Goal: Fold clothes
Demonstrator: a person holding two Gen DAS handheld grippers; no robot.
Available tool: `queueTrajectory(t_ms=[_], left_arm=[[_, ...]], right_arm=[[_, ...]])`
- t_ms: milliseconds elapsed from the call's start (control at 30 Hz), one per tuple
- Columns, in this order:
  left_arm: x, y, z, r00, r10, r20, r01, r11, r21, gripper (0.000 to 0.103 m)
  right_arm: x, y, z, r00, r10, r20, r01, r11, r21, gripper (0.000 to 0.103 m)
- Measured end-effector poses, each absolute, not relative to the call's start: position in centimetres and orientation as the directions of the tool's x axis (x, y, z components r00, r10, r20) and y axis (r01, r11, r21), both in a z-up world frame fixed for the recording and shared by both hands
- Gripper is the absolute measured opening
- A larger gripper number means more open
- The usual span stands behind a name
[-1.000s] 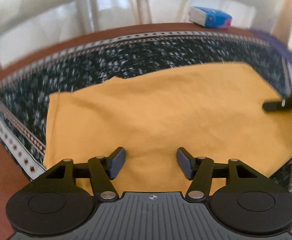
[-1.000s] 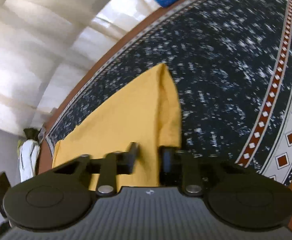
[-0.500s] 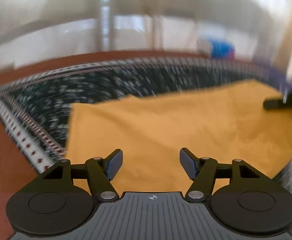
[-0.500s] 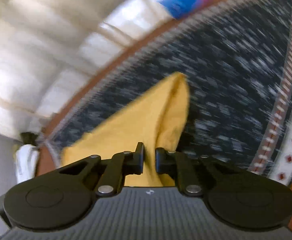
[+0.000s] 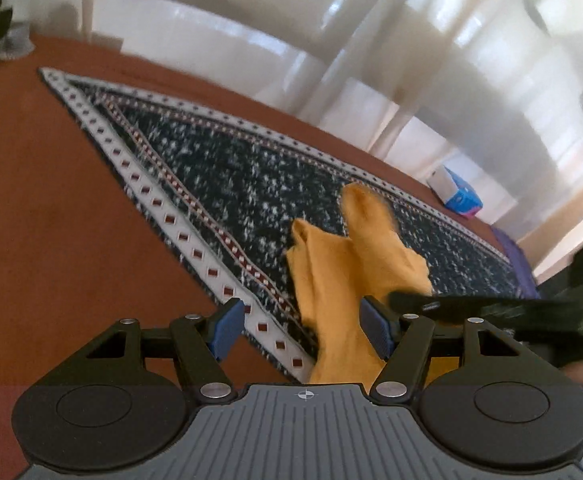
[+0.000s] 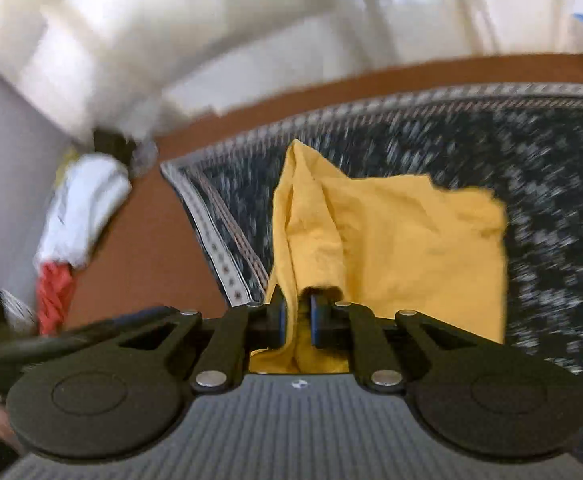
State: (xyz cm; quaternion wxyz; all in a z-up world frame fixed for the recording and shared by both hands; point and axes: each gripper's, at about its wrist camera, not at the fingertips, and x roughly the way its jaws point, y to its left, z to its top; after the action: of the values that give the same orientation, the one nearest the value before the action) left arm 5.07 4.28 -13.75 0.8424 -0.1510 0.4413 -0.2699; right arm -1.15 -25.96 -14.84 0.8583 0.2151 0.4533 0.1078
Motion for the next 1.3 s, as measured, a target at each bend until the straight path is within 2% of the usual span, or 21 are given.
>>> queueTrajectory(t_ms=[233, 300, 333, 367, 433, 600, 833, 900, 933, 967, 1000, 1033, 1067, 1100, 1133, 1200, 1233, 1267, 1300], left_arm=[[6.0, 4.1, -13.9, 0.419, -0.637, -0.647, 0.353, 0.771, -0.53, 0.078], [6.5, 3.6, -13.9, 0.411, -0.643, -0.646, 0.364, 0.765, -0.531, 0.079], [6.7, 3.3, -13.9, 0.406, -0.644, -0.648, 0.371, 0.764, -0.527, 0.078], [7.0, 3.1, -13.8, 0.401, -0.645, -0.651, 0.379, 0.764, -0.523, 0.078], [7.4, 2.5, -13.6, 0.392, -0.646, -0.655, 0.397, 0.761, -0.513, 0.079], [8.8, 0.0, -13.6, 0.355, -0.651, -0.671, 0.433, 0.75, -0.499, 0.081], [11.1, -4.8, -15.9, 0.314, -0.584, -0.748, 0.446, 0.787, -0.427, 0.08], [11.2, -5.2, -16.5, 0.316, -0.56, -0.766, 0.442, 0.801, -0.403, 0.075], [11.3, -5.2, -16.8, 0.312, -0.556, -0.77, 0.439, 0.804, -0.402, 0.066], [11.3, -5.2, -17.0, 0.31, -0.553, -0.773, 0.434, 0.806, -0.402, 0.052], [11.4, -5.1, -17.1, 0.309, -0.55, -0.776, 0.429, 0.809, -0.402, 0.043], [11.6, -5.0, -17.2, 0.31, -0.546, -0.778, 0.424, 0.812, -0.401, 0.017], [11.8, -4.9, -17.2, 0.309, -0.545, -0.779, 0.419, 0.814, -0.403, 0.011], [11.9, -4.7, -17.1, 0.304, -0.551, -0.777, 0.416, 0.811, -0.412, 0.01], [12.1, -4.5, -17.1, 0.299, -0.557, -0.775, 0.412, 0.808, -0.421, 0.008], [12.3, -4.3, -16.9, 0.292, -0.562, -0.774, 0.42, 0.803, -0.424, 0.006], [12.4, -4.1, -16.8, 0.293, -0.563, -0.773, 0.427, 0.8, -0.421, 0.006], [12.5, -3.9, -16.7, 0.295, -0.564, -0.771, 0.432, 0.798, -0.419, 0.006], [12.6, -3.7, -16.6, 0.298, -0.566, -0.769, 0.433, 0.798, -0.42, 0.006]], right_arm=[[-0.9, -24.5, -16.9, 0.539, 0.367, -0.758, 0.034, 0.89, 0.455, 0.013], [-0.9, -24.4, -17.0, 0.542, 0.389, -0.745, 0.022, 0.879, 0.476, 0.018], [-0.9, -24.5, -17.1, 0.54, 0.42, -0.729, 0.007, 0.864, 0.504, 0.027], [-0.9, -24.5, -17.3, 0.539, 0.451, -0.712, -0.008, 0.847, 0.531, 0.042], [-1.5, -24.6, -16.7, 0.556, 0.485, -0.675, -0.038, 0.826, 0.562, 0.053], [-5.3, -26.3, -14.1, 0.593, 0.488, -0.64, -0.116, 0.839, 0.532, 0.054], [-8.3, -28.8, -14.8, 0.59, 0.42, -0.689, -0.031, 0.865, 0.501, 0.057], [-8.7, -28.2, -14.8, 0.572, 0.446, -0.689, -0.074, 0.864, 0.499, 0.058], [-8.9, -27.8, -14.8, 0.562, 0.459, -0.688, -0.095, 0.862, 0.497, 0.059], [-9.1, -27.2, -14.7, 0.55, 0.476, -0.686, -0.138, 0.862, 0.487, 0.062], [-9.3, -26.3, -14.5, 0.545, 0.48, -0.688, -0.185, 0.868, 0.46, 0.064], [-9.3, -25.5, -14.5, 0.541, 0.478, -0.692, -0.223, 0.875, 0.43, 0.066], [-9.3, -24.7, -14.4, 0.538, 0.474, -0.697, -0.26, 0.88, 0.398, 0.066], [-9.1, -23.8, -14.6, 0.54, 0.451, -0.711, -0.29, 0.892, 0.347, 0.066], [-9.0, -23.0, -14.7, 0.542, 0.428, -0.723, -0.318, 0.901, 0.294, 0.065], [-8.2, -21.8, -15.4, 0.519, 0.399, -0.756, -0.376, 0.901, 0.217, 0.042], [-7.9, -21.6, -15.4, 0.51, 0.405, -0.759, -0.384, 0.897, 0.22, 0.011], [-7.6, -21.4, -15.5, 0.502, 0.411, -0.761, -0.391, 0.893, 0.224, 0.005], [-7.5, -21.3, -15.1, 0.514, 0.424, -0.745, -0.402, 0.887, 0.227, 0.005]])
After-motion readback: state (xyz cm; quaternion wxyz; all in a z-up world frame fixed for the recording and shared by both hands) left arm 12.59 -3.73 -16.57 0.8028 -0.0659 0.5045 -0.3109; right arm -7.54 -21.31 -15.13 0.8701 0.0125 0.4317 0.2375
